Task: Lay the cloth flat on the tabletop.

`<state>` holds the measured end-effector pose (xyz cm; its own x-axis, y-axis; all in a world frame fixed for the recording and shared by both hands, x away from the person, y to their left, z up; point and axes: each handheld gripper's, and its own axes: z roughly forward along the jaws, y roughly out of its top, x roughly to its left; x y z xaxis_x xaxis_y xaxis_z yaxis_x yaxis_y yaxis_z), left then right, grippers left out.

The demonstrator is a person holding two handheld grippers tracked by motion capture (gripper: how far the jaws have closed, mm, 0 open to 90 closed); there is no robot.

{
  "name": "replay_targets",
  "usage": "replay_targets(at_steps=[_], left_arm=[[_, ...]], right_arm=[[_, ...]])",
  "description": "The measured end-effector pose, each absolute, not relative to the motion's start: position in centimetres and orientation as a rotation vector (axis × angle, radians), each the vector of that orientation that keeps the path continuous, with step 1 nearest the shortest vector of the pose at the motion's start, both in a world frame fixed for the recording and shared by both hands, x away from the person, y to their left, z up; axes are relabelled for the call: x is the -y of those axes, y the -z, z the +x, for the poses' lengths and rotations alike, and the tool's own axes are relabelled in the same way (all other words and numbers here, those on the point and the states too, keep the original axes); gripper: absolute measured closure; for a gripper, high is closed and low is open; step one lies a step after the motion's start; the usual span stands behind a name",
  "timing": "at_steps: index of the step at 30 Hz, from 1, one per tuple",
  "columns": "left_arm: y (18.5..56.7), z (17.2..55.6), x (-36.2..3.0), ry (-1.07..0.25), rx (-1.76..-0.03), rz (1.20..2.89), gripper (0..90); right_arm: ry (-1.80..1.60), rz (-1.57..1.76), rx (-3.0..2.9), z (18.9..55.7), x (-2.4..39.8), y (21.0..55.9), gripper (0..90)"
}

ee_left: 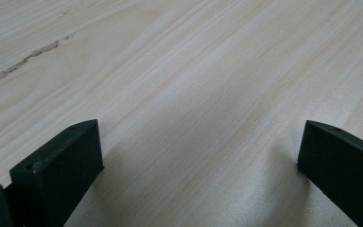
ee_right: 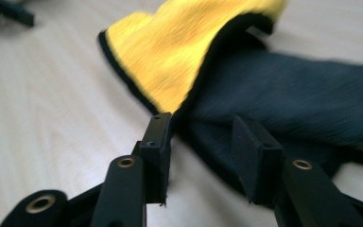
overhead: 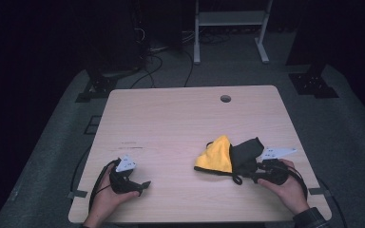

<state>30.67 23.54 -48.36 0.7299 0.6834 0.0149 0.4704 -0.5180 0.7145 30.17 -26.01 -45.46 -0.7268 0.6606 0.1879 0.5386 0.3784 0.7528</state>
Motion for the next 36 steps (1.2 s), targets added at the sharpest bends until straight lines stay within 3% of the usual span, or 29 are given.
replay_targets(at_steps=[7, 10, 12, 23, 36], left_arm=[[48.3, 30.7, -23.6, -0.384, -0.864, 2.219, 0.0], [48.3, 30.7, -23.6, -0.384, -0.864, 2.219, 0.0], [48.3, 30.7, -23.6, -0.383, -0.865, 2.218, 0.0], [48.4, 30.7, -23.6, -0.382, -0.867, 2.217, 0.0], [48.4, 30.7, -23.5, -0.383, -0.869, 2.211, 0.0]], right_arm=[[-1.216, 1.075, -2.596, 30.1, 24.7, 47.0, 57.3], [-1.183, 1.039, -2.655, 30.1, 24.0, 47.4, 82.1], [-1.198, 1.026, -2.657, 30.1, 23.7, 46.9, 85.3], [-1.423, 0.901, -2.514, 33.5, 20.7, 41.1, 86.1], [-1.564, 0.757, -2.491, 38.7, 13.0, 37.1, 86.2]])
